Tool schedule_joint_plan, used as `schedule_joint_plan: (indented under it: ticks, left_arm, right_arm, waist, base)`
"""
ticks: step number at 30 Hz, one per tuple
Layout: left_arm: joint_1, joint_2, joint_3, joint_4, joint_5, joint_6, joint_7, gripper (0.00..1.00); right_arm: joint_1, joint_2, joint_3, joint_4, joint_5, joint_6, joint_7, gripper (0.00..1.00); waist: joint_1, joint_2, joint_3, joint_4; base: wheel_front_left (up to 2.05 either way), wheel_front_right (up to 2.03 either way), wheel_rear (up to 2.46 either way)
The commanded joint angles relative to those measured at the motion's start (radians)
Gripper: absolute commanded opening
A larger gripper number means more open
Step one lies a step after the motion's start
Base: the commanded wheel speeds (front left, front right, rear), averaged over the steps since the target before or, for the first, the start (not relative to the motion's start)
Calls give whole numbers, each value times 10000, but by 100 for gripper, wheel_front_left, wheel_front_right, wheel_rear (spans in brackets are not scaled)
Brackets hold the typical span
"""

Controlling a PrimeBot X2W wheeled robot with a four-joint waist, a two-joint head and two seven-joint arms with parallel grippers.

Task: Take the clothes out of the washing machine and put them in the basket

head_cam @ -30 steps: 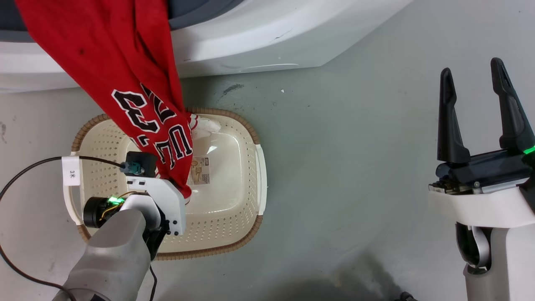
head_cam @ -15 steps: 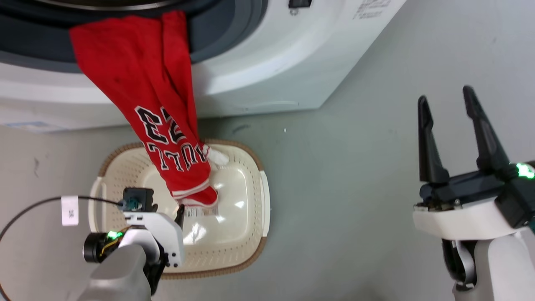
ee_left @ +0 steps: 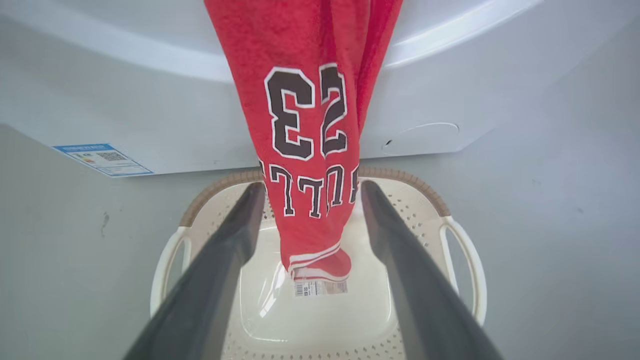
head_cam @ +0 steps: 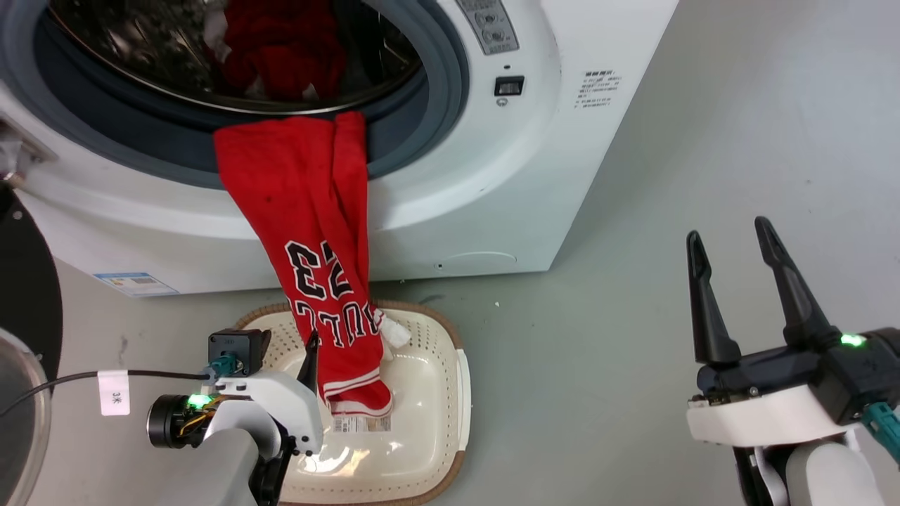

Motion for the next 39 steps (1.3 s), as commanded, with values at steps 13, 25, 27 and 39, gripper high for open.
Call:
schedule_joint_plan:
  ticks: [13, 25, 27, 39]
  left_arm:
    - [294, -368, 2795, -1505, 2681, -7, -25, 100]
    - [-1408, -479, 3801, -182, 3442, -434, -26, 100]
    - [-1761, -410, 3913, 78, 3555, -431, -26, 100]
    - [-3211, -251, 4519, 725, 3944, -485, -26, 100]
  right_arm:
    - [-86, 11, 90, -121, 106, -7, -24, 100]
    - [-673, 10, 80, -258, 163, -7, -24, 100]
    - [-792, 11, 102, -296, 184, -7, -24, 100]
    - [-1204, 11, 59, -450, 258, -7, -24, 100]
  waist:
    - [1, 0, -37, -134]
    - [1, 0, 1109, -550]
    - [1, 0, 1337, -648]
    - [1, 0, 2267, -939]
  base:
    - [0, 0, 0]
    - [0, 0, 0]
    - [0, 0, 0]
    - [0, 0, 0]
